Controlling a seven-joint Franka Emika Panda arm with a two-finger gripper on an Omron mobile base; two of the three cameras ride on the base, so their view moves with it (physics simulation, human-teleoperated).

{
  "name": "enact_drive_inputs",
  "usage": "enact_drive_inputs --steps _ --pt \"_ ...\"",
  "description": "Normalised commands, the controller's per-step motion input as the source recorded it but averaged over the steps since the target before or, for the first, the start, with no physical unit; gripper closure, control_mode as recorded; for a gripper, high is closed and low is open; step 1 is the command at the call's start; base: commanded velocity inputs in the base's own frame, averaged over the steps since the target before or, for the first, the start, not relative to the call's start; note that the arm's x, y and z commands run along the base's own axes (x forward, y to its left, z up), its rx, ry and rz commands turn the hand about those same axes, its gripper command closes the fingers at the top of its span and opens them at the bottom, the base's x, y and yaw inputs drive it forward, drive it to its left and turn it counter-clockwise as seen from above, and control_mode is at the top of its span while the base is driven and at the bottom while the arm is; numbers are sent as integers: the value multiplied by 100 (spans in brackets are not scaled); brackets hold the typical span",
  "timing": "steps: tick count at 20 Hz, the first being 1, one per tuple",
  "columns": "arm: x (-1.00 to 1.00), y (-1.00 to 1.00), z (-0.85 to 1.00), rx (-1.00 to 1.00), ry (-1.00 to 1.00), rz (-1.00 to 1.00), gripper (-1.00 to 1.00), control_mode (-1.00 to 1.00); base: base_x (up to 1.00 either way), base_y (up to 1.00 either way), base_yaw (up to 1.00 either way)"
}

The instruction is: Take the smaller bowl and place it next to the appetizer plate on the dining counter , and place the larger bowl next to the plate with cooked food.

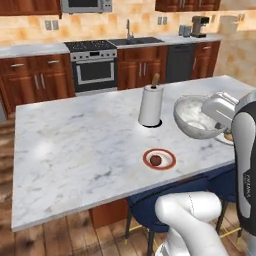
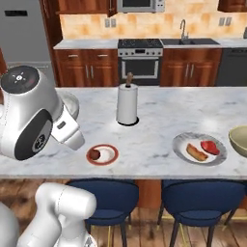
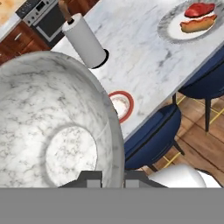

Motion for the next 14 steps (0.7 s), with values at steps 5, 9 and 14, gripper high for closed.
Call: enact_drive_inputs --steps 5,9,14 --pt "0 0 0 0 0 0 100 100 24 -45 41" --pt "0 0 0 0 0 0 100 100 26 -52 40" --pt "0 0 0 0 0 0 100 100 37 -47 37"
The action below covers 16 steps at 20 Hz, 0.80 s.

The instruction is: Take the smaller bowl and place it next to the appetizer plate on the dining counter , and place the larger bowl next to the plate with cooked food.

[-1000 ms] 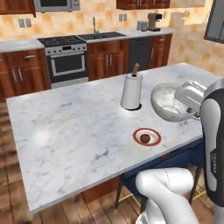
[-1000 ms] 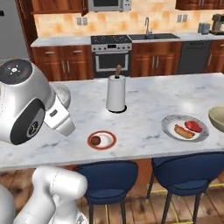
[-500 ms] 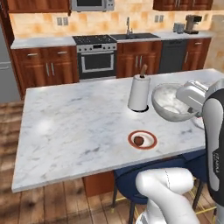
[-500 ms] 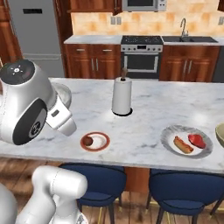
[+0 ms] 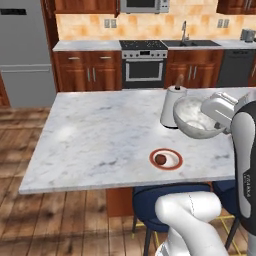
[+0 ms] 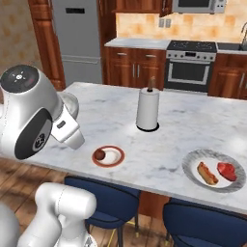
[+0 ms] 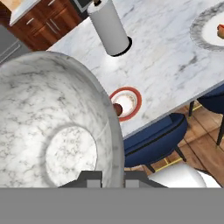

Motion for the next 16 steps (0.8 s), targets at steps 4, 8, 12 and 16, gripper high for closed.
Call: enact_drive_inputs --steps 4,8,12,16 --pt "0 0 0 0 0 0 100 100 72 -15 27" --pt "0 0 0 0 0 0 100 100 55 0 11" --pt "25 -11 -18 -4 9 0 100 -100 0 0 0" --pt "22 -41 -28 -6 12 -5 100 -100 0 0 0"
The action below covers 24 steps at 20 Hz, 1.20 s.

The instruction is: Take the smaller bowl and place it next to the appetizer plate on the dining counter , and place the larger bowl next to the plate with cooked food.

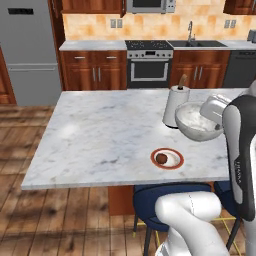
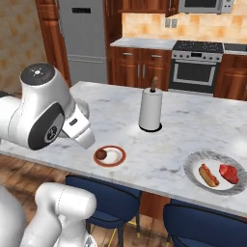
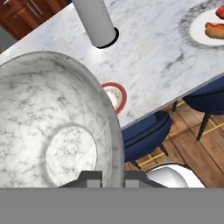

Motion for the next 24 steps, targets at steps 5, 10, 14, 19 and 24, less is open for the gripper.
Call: enact_drive_inputs --steps 5,10,14,19,24 --pt "6 -54 -32 -3 9 -4 100 -100 0 0 0" --pt "0 -65 -33 0 5 -3 100 -100 0 0 0" --pt "0 -64 -29 0 5 -3 100 -100 0 0 0" --pt "4 -52 -26 0 4 -3 100 -100 0 0 0" --pt "35 -25 -21 0 1 -3 100 -100 0 0 0"
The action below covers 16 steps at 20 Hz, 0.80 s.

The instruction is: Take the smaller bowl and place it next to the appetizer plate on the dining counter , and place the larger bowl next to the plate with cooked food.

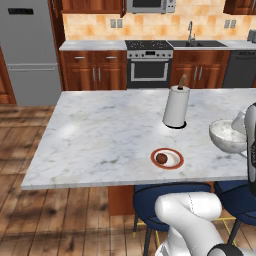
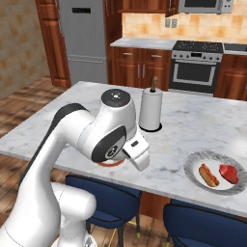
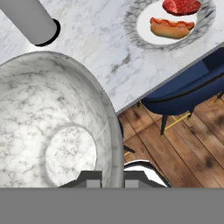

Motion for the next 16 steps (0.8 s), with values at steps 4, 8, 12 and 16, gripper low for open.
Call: enact_drive_inputs --steps 4,8,12,16 --pt "48 -6 -24 0 0 -2 100 -100 0 0 0" --pt "41 0 -33 0 0 -1 100 -100 0 0 0" --pt "18 0 -39 0 0 0 100 -100 0 0 0" --pt "5 0 -40 0 1 0 100 -100 0 0 0"
